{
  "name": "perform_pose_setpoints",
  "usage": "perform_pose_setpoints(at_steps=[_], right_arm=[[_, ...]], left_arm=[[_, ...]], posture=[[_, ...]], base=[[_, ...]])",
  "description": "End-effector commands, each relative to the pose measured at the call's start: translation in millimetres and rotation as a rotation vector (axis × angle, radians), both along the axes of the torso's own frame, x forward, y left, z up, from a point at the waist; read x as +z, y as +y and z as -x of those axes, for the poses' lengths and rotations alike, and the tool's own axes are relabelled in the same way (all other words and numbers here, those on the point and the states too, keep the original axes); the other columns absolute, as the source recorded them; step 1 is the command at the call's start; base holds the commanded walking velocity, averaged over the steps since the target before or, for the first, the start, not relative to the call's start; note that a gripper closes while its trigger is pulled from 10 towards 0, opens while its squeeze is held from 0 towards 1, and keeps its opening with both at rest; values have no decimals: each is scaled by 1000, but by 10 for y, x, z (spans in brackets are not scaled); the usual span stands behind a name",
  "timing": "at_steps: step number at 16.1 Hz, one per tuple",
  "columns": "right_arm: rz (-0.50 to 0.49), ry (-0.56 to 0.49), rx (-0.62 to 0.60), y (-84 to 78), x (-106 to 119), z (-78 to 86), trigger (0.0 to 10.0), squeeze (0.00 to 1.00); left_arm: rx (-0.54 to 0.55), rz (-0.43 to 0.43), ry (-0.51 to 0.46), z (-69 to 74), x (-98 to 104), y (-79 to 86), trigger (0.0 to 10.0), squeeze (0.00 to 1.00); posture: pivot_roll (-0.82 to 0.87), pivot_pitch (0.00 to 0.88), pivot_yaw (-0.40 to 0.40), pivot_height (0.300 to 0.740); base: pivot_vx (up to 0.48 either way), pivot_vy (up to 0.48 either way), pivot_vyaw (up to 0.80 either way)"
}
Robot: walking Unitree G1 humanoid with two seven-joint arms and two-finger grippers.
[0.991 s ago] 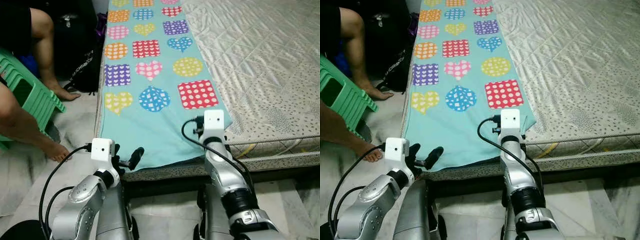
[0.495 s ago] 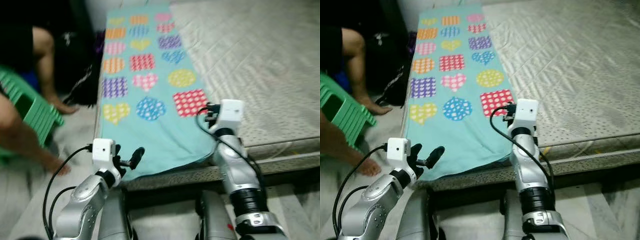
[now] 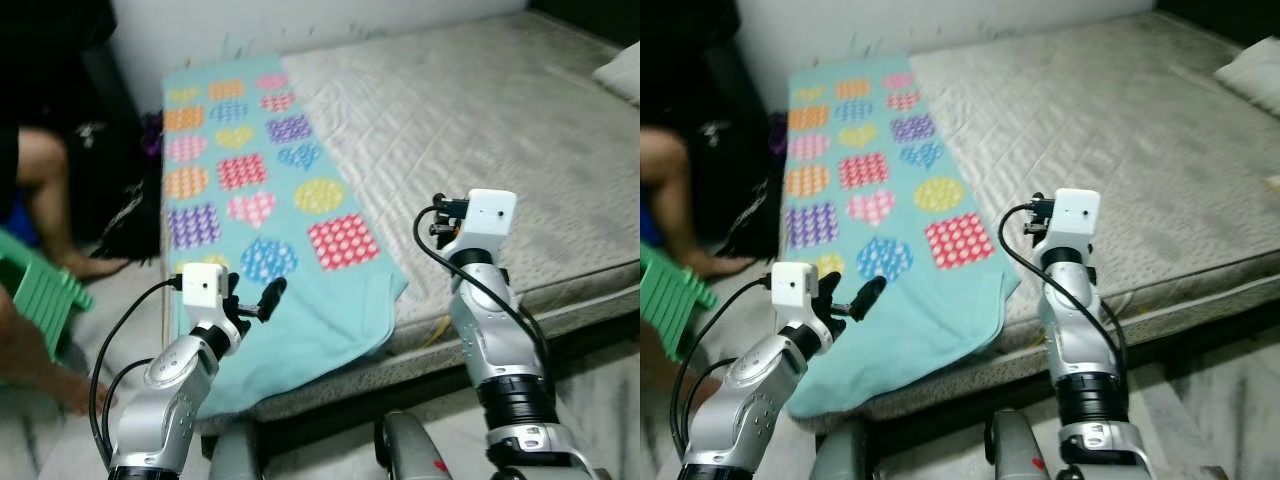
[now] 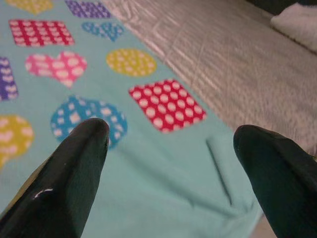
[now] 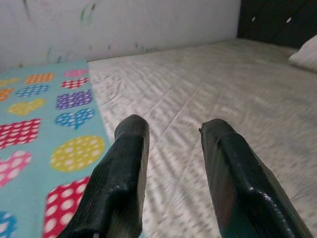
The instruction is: Clean up the room
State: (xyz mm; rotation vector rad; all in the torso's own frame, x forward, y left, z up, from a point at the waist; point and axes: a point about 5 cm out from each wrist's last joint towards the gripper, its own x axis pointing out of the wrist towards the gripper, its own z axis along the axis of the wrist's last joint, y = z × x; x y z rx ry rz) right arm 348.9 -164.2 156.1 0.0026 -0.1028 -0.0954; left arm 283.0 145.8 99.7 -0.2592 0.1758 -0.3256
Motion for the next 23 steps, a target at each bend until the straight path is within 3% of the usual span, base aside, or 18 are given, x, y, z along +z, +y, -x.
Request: perform_pose_setpoints(at_steps=[1,4,6,8,11,19,23], right_arm=[[-2,-1,19,27,18,15,10000,0],[13,26,25,-16,-84,130,10000,0],[22,52,35,-28,-157,223,10000,0],[43,70,76,15,-199,280,10000,0],[48,83,116,82,-242,324,10000,0],[83,92,143,130,-280,358,10000,0],[91,105,153,123,-302,416,10000,0]], left_arm=[[44,-12,-7,-12,5,88,10000,0],[100,-37,-6,-10,-42,145,10000,0],[211,-61,-17,-33,-61,279,10000,0],[300,-77,-17,-18,-78,389,10000,0],[374,-106,-11,13,-116,470,10000,0],[377,-154,-52,28,-128,525,10000,0],[383,-118,-41,63,-152,497,10000,0]], posture=[[-115,0,67,667],[-133,0,78,692],[-148,0,79,716],[-148,0,73,740],[-139,0,68,740],[-130,0,61,740],[-134,0,57,740]], base=[[0,0,-444],[0,0,-442],[0,0,-438],[0,0,-425],[0,0,-404],[0,0,-54],[0,0,730]])
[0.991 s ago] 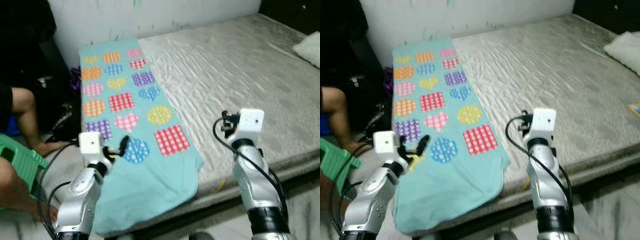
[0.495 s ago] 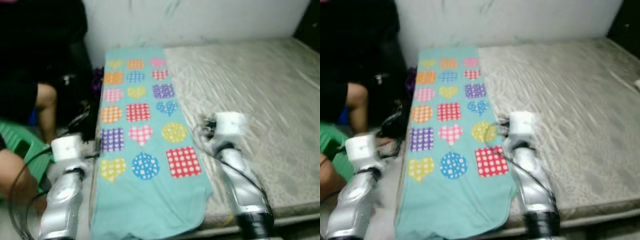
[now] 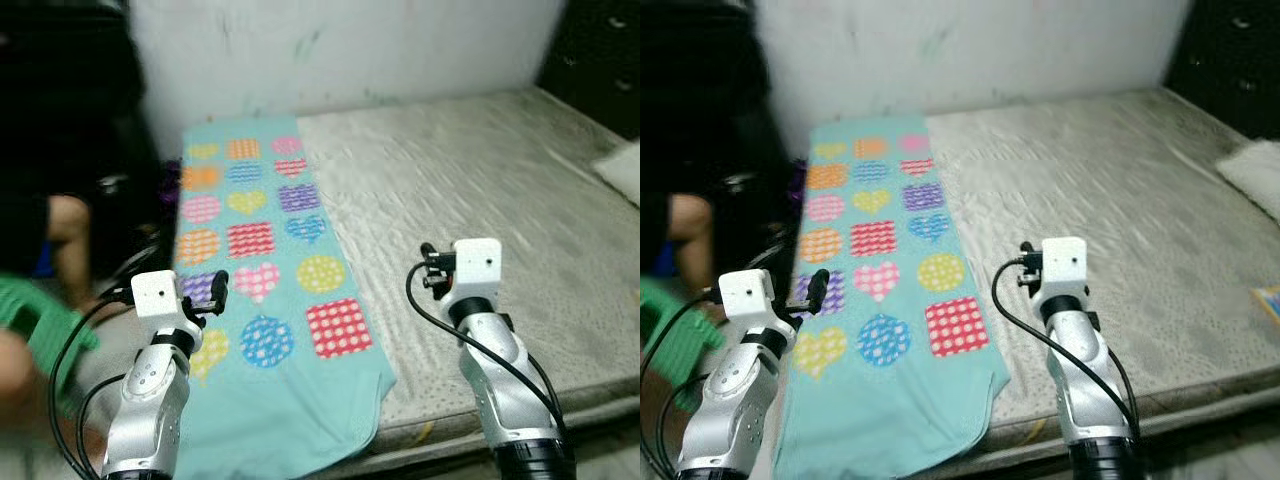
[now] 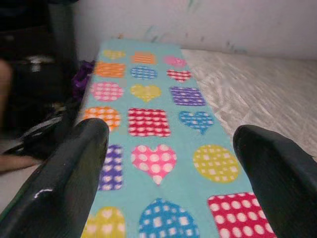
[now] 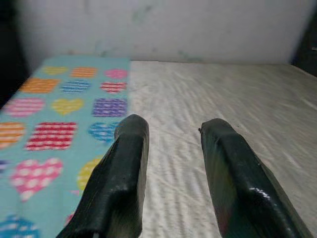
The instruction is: Clean up the room
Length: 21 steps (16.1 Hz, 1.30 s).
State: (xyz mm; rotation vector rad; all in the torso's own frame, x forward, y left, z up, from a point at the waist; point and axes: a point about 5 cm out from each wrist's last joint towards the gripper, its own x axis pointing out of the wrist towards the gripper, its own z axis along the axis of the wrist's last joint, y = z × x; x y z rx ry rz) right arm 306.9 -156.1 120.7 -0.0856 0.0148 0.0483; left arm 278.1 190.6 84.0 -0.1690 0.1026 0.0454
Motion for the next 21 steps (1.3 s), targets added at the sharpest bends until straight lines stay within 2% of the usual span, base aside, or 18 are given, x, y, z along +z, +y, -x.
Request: perform_pose_setpoints(at_steps=[1,8,16,21], right_arm=[[1,-14,20,47,54,6,10000,0],[4,6,13,13,33,40,10000,0],[15,5,18,7,64,29,10000,0],[20,1,18,13,72,35,10000,0]], left_arm=[[19,-5,-1,28,8,54,10000,0],[-6,39,24,126,-39,38,10000,0],[-18,66,40,154,-60,-17,10000,0],[-39,87,15,168,-30,-25,10000,0]], posture=[[-134,0,56,740],[-129,0,43,740],[-134,0,33,740],[-131,0,30,740]], base=[[0,0,775],[0,0,111],[0,454,0],[0,0,0]])
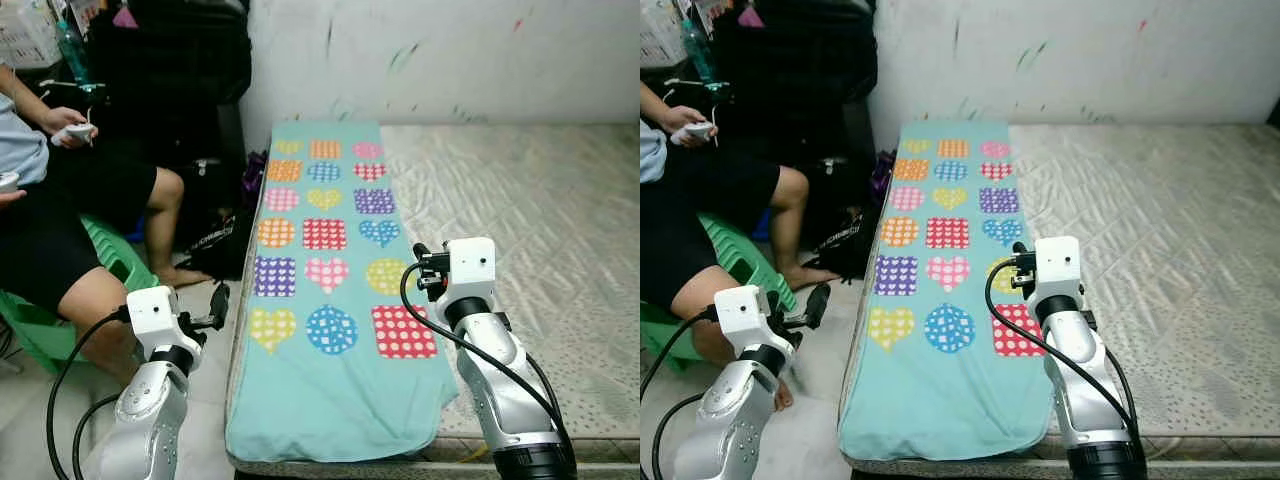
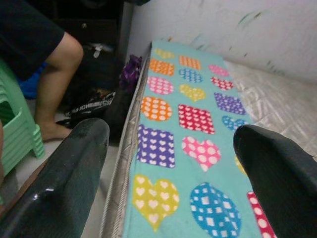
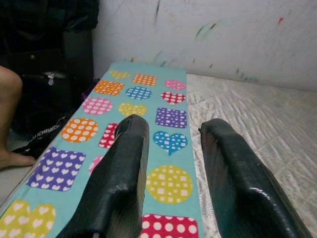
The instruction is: Clean up the room
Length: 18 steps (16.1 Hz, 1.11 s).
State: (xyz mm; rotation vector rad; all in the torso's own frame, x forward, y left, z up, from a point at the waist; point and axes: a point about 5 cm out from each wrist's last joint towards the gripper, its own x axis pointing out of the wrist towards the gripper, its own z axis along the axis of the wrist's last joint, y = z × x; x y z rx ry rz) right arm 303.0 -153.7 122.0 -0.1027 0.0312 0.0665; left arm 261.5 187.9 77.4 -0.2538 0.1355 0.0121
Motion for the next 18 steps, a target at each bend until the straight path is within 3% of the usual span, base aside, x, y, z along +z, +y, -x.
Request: perform_pose_setpoints(at_steps=[1,10,13,18], right_arm=[[-2,-15,-4,-12,60,-5,10000,0],[3,-7,-1,-34,49,-9,10000,0],[6,-8,1,-44,51,-24,10000,0],[11,-12,8,-46,60,-34,10000,0]], left_arm=[[-17,1,-12,5,38,-5,10000,0],[-26,40,-34,4,58,-11,10000,0],[-25,40,-41,-5,66,-11,10000,0],[6,53,-19,0,26,12,10000,0]], posture=[[-131,0,28,740],[-134,0,21,740],[-135,0,17,740],[-134,0,10,740]], base=[[0,0,0],[0,0,-129],[351,0,0],[0,0,0]])
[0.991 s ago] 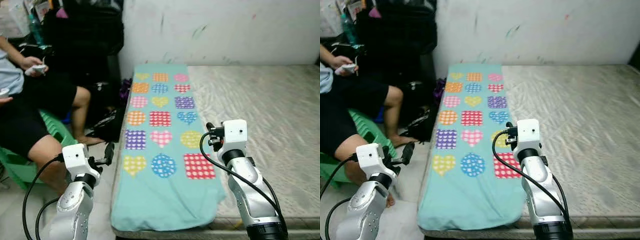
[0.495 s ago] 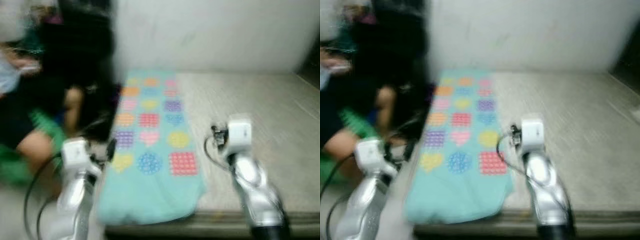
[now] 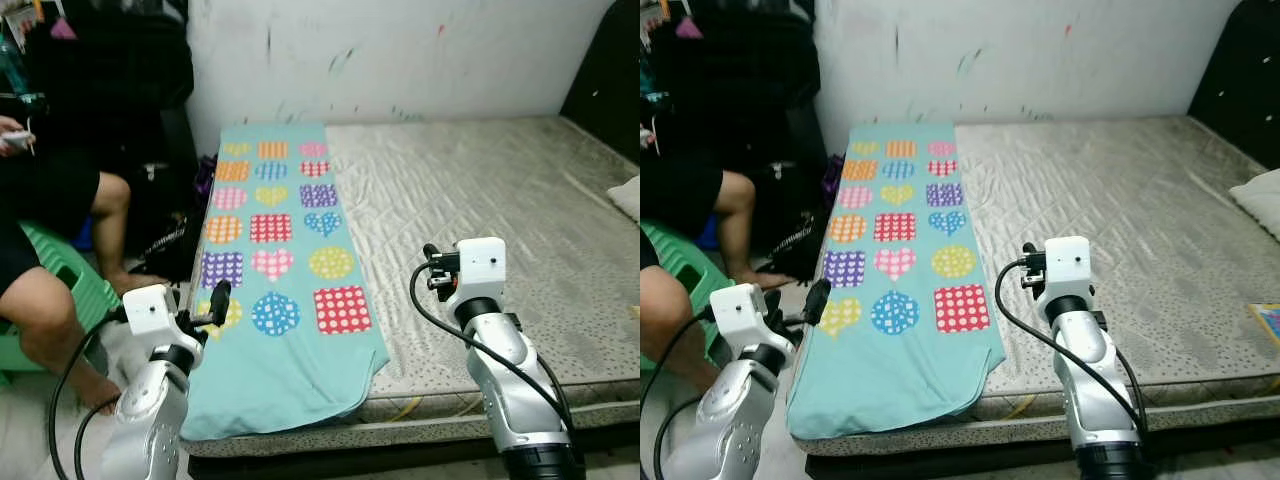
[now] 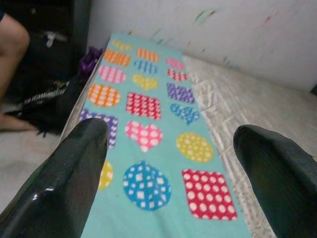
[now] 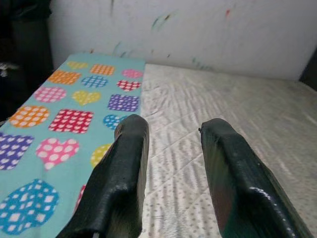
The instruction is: Clean up the room
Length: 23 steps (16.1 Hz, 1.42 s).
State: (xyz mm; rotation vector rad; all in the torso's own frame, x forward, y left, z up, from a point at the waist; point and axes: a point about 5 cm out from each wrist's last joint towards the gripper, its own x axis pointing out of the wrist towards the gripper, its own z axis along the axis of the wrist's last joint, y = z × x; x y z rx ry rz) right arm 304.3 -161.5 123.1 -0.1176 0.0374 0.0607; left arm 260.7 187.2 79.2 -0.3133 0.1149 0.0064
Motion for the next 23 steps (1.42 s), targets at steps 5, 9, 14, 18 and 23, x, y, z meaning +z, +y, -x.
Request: perform_pose_setpoints(at_steps=[5,9,14,18,23], right_arm=[[-20,-2,2,24,29,-7,10000,0],[-22,-3,-5,31,20,-1,10000,0],[-16,-7,1,38,16,-3,10000,0],[-17,-3,-1,34,11,-6,10000,0],[-15,-2,3,22,10,1,10000,0]], left_arm=[[-1,-8,28,-12,-12,20,10000,0],[-20,-17,31,-29,-3,10,10000,0],[-24,-13,36,-35,4,9,10000,0],[-30,-13,41,-38,3,9,10000,0],[-38,-10,30,-39,13,-7,10000,0]], posture=[[-136,0,17,740],[-136,0,26,740],[-133,0,29,740],[-132,0,30,740],[-137,0,30,740]], base=[[0,0,-480],[0,0,-800],[0,0,0],[0,410,0],[0,348,0]])
